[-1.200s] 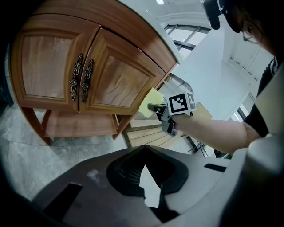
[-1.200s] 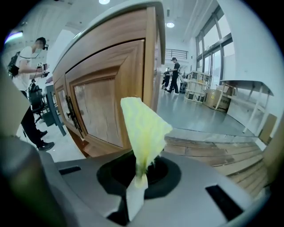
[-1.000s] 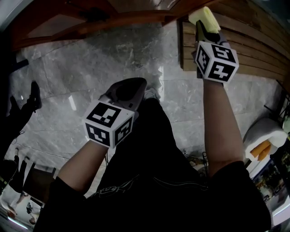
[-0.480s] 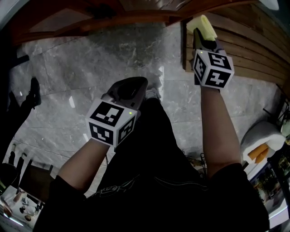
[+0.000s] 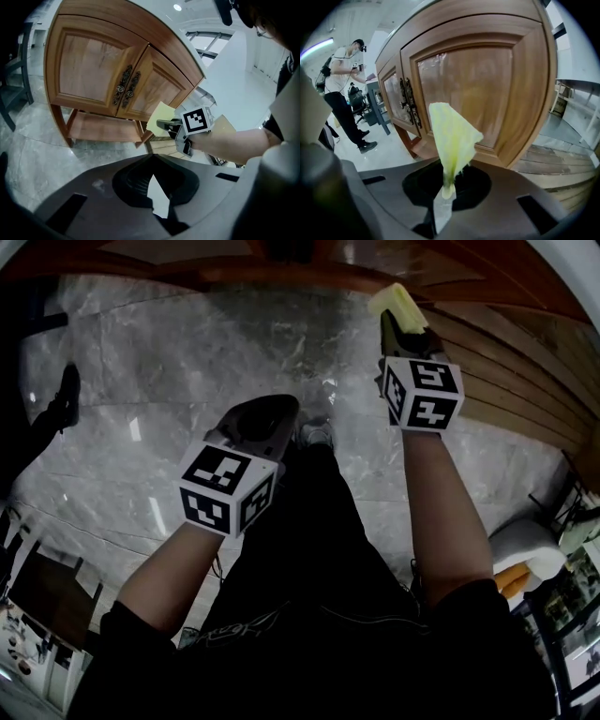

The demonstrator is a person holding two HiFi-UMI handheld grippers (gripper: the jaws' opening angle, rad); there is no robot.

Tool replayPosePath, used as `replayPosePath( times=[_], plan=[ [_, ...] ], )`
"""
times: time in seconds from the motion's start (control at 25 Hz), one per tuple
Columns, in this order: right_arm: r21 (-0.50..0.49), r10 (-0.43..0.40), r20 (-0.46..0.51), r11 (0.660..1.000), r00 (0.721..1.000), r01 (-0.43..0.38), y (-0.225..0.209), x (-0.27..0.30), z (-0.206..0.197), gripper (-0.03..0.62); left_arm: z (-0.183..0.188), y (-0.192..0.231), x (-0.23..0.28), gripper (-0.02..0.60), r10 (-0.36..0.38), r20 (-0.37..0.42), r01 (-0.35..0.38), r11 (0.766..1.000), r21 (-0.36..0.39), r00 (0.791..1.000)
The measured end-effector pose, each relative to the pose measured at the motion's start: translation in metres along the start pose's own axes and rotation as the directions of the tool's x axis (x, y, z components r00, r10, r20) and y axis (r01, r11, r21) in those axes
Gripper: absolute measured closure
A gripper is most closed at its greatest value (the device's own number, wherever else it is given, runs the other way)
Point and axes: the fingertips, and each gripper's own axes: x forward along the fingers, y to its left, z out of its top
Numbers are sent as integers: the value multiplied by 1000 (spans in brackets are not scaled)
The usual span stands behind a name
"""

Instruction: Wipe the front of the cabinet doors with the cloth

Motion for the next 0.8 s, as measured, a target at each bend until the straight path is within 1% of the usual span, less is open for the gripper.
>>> replayPosePath(
  times=[0.24,0.48,0.64,0.8],
  plan=[
    [-64,87,-10,994,996,-87,55,26,14,553,-4,35,-28,575,55,42,-53,997,-62,998],
    [-153,156,-23,976,987,-158,99,50,31,553,-11,65,-53,575,110,76,-99,987,-125,991],
    [-175,179,-28,968,983,-181,120,62,36,553,-18,78,-64,575,132,84,-118,981,-156,988],
    [-178,181,-33,967,983,-184,128,73,38,553,-23,87,-74,575,152,94,-134,975,-178,984]
  ],
)
